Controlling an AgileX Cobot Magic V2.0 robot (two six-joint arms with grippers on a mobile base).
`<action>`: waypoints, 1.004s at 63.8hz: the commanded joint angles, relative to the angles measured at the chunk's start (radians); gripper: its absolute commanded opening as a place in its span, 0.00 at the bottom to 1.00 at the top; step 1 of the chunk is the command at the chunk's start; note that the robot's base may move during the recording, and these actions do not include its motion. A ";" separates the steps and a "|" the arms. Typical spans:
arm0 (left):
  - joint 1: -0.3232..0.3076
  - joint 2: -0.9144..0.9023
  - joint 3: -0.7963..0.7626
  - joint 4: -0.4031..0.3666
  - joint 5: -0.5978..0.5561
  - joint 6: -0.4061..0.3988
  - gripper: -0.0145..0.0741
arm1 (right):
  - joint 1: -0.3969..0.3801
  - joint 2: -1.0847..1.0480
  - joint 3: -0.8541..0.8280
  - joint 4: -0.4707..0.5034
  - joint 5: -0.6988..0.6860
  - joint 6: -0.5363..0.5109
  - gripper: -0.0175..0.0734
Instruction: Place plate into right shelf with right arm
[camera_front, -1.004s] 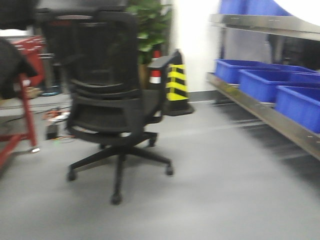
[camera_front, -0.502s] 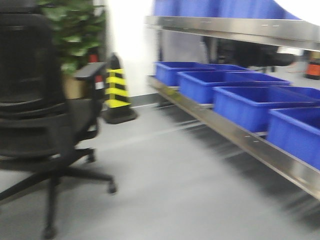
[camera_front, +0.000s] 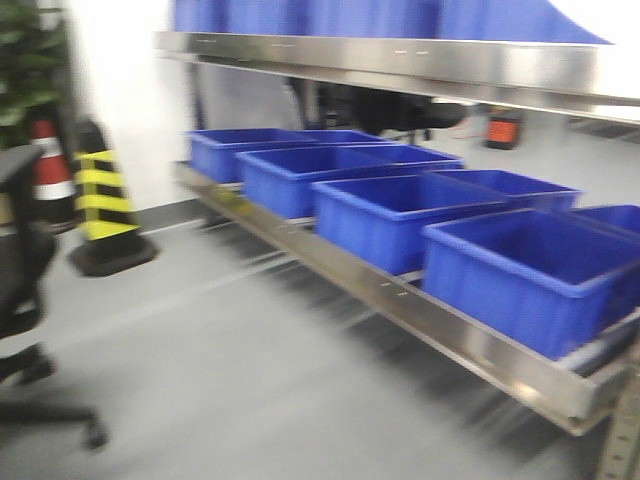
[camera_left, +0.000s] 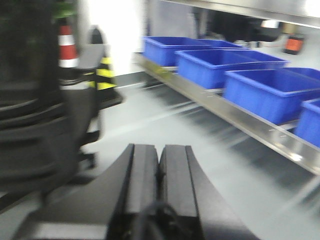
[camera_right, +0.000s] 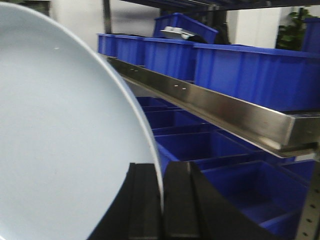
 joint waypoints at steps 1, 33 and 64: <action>-0.006 -0.002 0.008 -0.004 -0.089 0.003 0.11 | -0.005 0.005 -0.029 -0.006 -0.090 -0.003 0.25; -0.006 -0.002 0.008 -0.004 -0.089 0.003 0.11 | -0.005 0.005 -0.029 -0.006 -0.090 -0.003 0.25; -0.006 -0.002 0.008 -0.004 -0.089 0.003 0.11 | -0.005 0.005 -0.029 -0.006 -0.090 -0.003 0.25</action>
